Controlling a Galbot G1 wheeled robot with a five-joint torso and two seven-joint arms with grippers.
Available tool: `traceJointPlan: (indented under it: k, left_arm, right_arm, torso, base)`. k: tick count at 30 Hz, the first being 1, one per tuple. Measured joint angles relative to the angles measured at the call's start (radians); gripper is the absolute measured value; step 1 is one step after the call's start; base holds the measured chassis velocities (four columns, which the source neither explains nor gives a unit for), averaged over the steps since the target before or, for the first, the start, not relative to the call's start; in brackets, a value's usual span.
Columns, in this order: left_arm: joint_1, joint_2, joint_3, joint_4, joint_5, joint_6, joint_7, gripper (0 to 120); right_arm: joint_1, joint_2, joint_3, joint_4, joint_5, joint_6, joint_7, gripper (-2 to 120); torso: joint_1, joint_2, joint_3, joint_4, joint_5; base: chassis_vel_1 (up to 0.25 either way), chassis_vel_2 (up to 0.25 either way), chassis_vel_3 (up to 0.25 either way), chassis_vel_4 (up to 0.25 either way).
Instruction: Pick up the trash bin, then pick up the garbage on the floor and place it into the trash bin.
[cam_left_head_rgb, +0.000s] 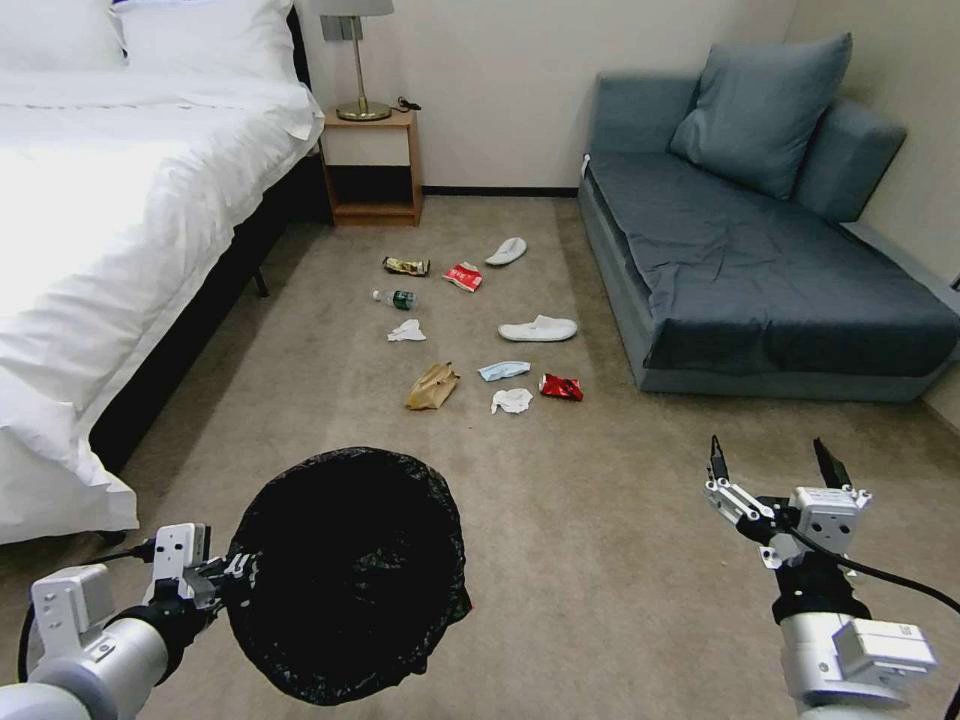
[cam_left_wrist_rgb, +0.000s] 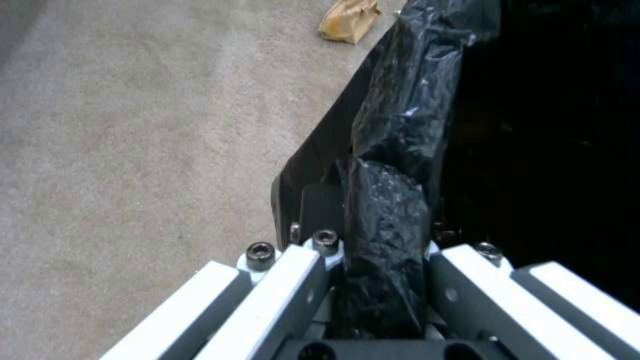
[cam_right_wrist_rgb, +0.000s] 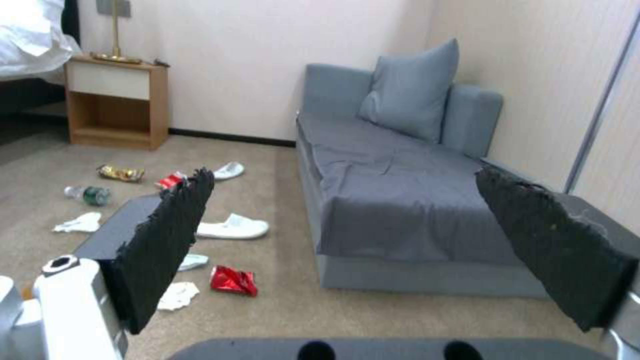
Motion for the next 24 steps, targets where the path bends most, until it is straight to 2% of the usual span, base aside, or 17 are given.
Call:
traceJointPlan:
  k: [11, 24]
  left_arm:
    - [0.002, 0.0, 0.002, 0.0, 0.002, 0.0, 0.003, 2]
    - [-0.007, -0.003, -0.002, 0.0, 0.002, 0.0, 0.01, 2]
  right_arm:
    - [0.001, -0.002, -0.003, -0.007, -0.002, 0.003, -0.001, 100]
    - [0.005, -0.001, 0.005, -0.007, 0.0, 0.004, -0.001, 100]
  torso:
    - [0.0, 0.0, 0.0, 0.0, 0.0]
    - [0.0, 0.0, 0.0, 0.0, 0.0]
  base:
    - [-0.06, 0.058, 0.05, -0.051]
    - [-0.041, 0.087, 0.097, -0.039]
